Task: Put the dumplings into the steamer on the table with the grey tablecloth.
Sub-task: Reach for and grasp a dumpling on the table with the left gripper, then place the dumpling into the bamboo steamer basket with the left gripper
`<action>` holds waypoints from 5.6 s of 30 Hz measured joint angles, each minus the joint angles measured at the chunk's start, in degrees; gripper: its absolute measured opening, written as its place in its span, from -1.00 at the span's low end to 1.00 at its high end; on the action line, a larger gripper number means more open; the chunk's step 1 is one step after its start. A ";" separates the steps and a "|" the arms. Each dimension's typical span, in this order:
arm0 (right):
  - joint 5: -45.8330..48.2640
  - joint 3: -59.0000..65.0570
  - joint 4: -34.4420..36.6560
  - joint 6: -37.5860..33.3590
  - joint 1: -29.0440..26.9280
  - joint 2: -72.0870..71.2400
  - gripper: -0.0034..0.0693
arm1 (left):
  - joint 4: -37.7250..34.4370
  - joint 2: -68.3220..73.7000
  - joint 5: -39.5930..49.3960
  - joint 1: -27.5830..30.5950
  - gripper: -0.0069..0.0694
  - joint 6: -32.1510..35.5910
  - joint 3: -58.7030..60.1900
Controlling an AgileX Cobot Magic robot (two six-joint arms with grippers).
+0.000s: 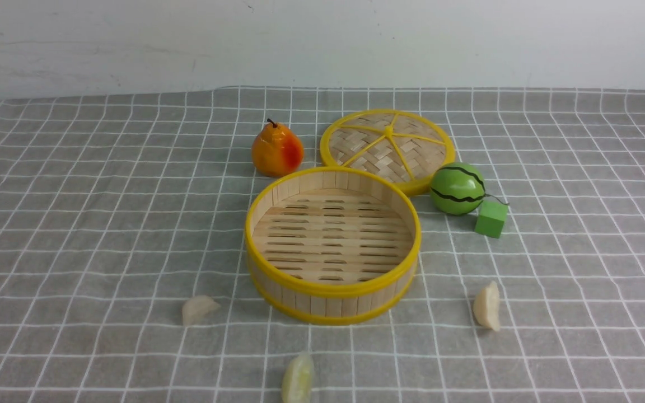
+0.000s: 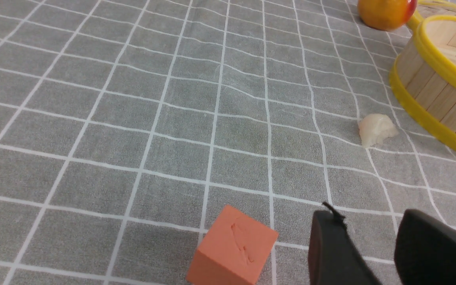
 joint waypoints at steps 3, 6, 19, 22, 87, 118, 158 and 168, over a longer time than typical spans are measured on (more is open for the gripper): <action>0.00 0.00 0.04 0.00 0.00 0.00 -0.25 | 0.00 0.00 0.00 0.00 -0.20 0.00 0.00; 0.00 0.00 0.07 0.00 0.00 0.00 -0.25 | 0.00 0.00 0.00 0.00 -0.20 0.00 0.00; 1.28 0.52 45.20 16.35 0.00 0.00 -0.25 | -43.76 0.00 -8.39 0.00 -0.20 -25.75 0.00; 1.13 0.52 49.90 15.69 0.00 -0.02 -0.25 | -47.44 0.00 -9.05 0.00 -0.20 -24.71 0.00; 39.25 -49.14 15.50 -21.46 34.28 62.16 -0.89 | 13.52 110.96 25.25 -21.15 0.37 14.74 -77.80; 38.88 -49.14 16.20 -21.41 34.28 62.16 -0.82 | 16.34 105.74 36.05 -25.00 -0.29 1.70 -91.95; 39.15 -49.14 16.20 -21.41 34.28 62.16 -0.73 | 10.39 132.81 39.94 -33.18 0.30 -8.10 -128.00; 36.78 -49.14 16.14 -23.68 34.28 62.16 -0.69 | 10.29 110.55 49.81 -33.12 0.30 -3.93 -117.69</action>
